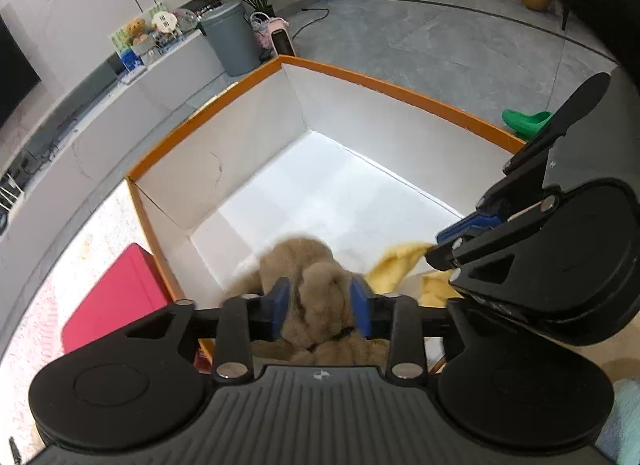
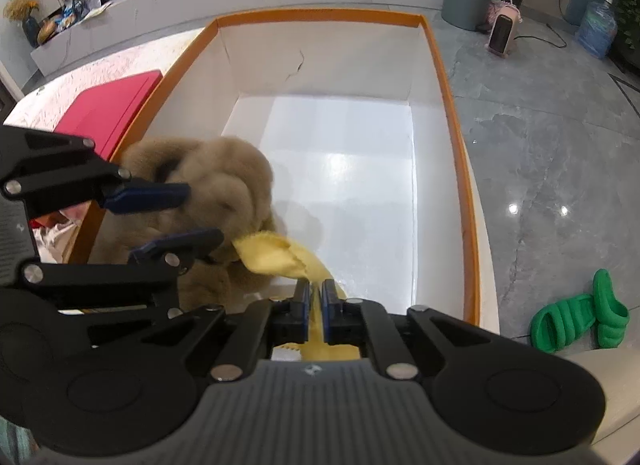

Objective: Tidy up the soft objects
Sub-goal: 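Carry the teddy bear and yellow cloth into the orange shoebox and release both, then move both tools back over the remaining items on the bed, then grasp the Deeyeo snack packet with the left tool while the right tool grasps the brown sponge, then carry the snack packet and sponge into the orange shoebox and release both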

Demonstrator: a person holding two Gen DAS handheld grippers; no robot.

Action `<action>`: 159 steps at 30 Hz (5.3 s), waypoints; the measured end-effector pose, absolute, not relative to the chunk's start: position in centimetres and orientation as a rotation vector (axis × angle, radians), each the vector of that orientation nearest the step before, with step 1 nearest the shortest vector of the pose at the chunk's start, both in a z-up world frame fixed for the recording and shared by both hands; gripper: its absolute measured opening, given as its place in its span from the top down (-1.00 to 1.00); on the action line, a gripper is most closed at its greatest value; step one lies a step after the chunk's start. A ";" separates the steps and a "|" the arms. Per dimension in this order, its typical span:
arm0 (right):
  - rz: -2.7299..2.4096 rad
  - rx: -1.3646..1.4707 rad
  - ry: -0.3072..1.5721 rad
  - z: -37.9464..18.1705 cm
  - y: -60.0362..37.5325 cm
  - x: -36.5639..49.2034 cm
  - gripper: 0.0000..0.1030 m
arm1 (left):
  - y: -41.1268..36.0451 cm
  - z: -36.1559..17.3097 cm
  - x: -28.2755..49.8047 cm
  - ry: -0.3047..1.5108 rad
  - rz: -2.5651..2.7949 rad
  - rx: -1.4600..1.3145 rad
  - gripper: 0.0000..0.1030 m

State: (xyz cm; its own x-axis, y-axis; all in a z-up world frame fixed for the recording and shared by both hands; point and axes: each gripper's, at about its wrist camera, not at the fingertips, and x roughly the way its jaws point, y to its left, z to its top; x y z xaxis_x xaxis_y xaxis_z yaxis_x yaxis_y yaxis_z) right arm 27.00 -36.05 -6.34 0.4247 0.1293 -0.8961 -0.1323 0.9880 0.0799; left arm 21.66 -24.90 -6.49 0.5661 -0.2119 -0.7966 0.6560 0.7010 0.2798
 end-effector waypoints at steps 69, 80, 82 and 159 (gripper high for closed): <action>0.431 -0.243 0.573 -7.4 -4.2 19.0 -0.18 | 9.3 -6.0 15.3 0.705 -0.042 0.047 -0.39; 0.428 -0.379 0.572 -11.3 -1.9 23.1 -0.20 | 10.1 -9.5 18.7 0.762 -0.132 0.111 -0.47; 0.420 -0.392 0.575 -11.8 -1.9 23.3 -0.20 | 9.6 -9.9 18.6 0.768 -0.138 0.145 -0.55; 0.367 -0.242 0.394 -7.2 -4.9 12.5 0.26 | 7.3 -3.3 10.6 0.501 -0.075 0.014 -0.12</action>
